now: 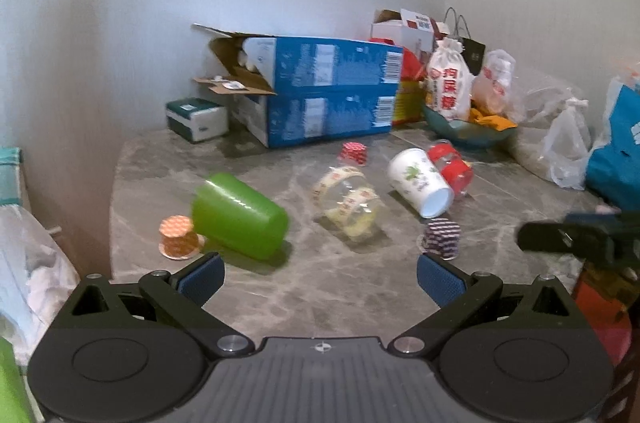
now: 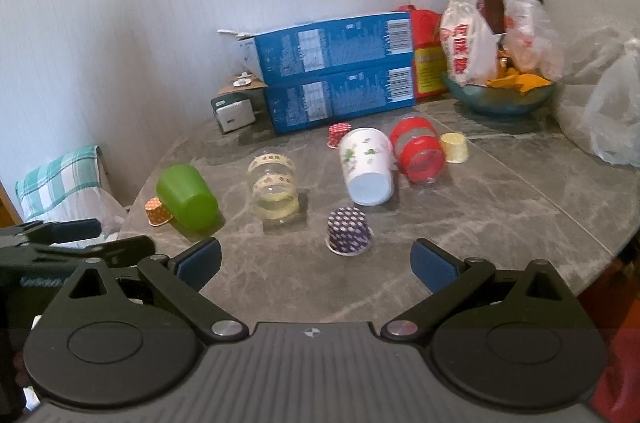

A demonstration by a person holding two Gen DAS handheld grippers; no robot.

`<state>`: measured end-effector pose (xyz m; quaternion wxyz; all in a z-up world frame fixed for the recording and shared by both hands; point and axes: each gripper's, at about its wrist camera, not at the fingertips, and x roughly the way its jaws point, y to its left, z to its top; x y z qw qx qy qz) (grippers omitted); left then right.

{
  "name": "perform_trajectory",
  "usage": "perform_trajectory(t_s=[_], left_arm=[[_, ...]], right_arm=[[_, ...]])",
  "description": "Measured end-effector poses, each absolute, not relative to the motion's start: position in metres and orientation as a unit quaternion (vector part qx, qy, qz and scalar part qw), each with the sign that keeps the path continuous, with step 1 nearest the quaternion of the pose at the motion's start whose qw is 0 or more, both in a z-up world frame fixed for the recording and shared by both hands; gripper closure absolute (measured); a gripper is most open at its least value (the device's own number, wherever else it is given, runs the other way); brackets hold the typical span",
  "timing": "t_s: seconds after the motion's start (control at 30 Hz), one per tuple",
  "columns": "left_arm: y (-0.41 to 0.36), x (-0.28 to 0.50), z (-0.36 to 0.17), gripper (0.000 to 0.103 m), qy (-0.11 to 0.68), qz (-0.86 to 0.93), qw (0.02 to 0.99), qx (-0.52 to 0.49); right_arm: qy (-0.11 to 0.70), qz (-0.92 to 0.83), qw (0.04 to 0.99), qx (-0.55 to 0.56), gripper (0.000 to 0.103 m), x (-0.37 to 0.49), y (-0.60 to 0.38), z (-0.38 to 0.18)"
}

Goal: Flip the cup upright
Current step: 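Move the right tool to the clear HBD cup and close around it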

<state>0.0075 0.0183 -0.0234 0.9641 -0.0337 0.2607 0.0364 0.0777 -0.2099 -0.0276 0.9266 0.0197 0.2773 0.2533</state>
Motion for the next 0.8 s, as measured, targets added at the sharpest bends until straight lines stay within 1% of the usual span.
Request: perform_trajectory(t_s=[0.1, 0.27, 0.4, 0.5, 0.57, 0.63, 0.7, 0.77, 0.8], left_arm=[[0.035, 0.007, -0.024, 0.0, 0.264, 0.027, 0.963, -0.054], [0.063, 0.0, -0.027, 0.0, 0.262, 0.056, 0.961, -0.072], [0.086, -0.004, -0.032, 0.0, 0.266, 0.07, 0.958, -0.081], [0.101, -0.005, -0.035, 0.0, 0.267, 0.08, 0.956, -0.093], [0.109, -0.005, -0.037, 0.0, 0.267, 0.082, 0.955, -0.104], [0.115, -0.002, -0.04, 0.0, 0.272, 0.08, 0.952, -0.113], [0.115, -0.003, -0.043, 0.0, 0.274, 0.075, 0.952, -0.114], [0.116, -0.003, -0.044, 0.0, 0.277, 0.071, 0.951, -0.118], [0.116, -0.004, -0.043, 0.0, 0.28, 0.066, 0.95, -0.121]], right_arm=[[0.289, 0.283, 0.915, -0.003, 0.001, 0.107, -0.175, -0.019], [0.343, 0.302, 0.888, -0.047, 0.001, 0.178, -0.115, -0.017], [0.414, 0.286, 0.861, -0.078, 0.014, 0.231, -0.084, -0.037], [0.441, 0.281, 0.848, -0.086, 0.018, 0.246, -0.074, -0.052], [0.45, 0.289, 0.841, -0.083, 0.019, 0.249, -0.07, -0.057], [0.461, 0.292, 0.833, -0.089, 0.022, 0.253, -0.06, -0.061], [0.472, 0.29, 0.827, -0.099, 0.037, 0.254, -0.054, -0.066], [0.48, 0.285, 0.823, -0.102, 0.046, 0.253, -0.054, -0.069], [0.482, 0.281, 0.824, -0.099, 0.047, 0.254, -0.054, -0.068]])
